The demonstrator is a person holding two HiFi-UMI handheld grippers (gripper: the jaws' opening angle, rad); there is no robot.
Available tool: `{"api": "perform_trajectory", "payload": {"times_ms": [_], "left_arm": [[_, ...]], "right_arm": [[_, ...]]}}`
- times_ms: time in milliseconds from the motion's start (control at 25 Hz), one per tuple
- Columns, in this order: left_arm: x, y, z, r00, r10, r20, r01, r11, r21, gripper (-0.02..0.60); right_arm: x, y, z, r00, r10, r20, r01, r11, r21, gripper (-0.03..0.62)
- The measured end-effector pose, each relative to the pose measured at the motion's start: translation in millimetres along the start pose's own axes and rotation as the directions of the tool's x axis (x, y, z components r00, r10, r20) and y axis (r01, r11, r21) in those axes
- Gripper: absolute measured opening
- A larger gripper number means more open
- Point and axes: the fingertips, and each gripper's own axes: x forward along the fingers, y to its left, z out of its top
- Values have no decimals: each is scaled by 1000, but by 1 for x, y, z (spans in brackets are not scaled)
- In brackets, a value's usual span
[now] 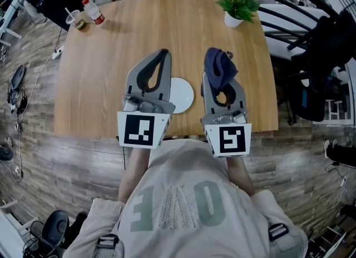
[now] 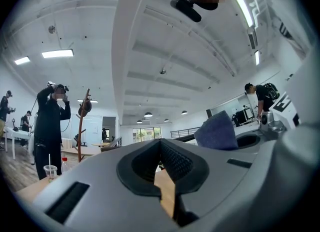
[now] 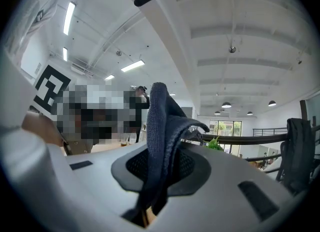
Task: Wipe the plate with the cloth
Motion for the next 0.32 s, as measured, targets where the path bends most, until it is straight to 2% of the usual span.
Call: {"api": "perform_trajectory", "payload": {"times_ms": [320], "left_arm": [[-5,-4,6,1000,-4,10,4,1000,18,8]], "right_arm": [[-5,2,2,1000,-6,7,6,1000,-16,57]]}}
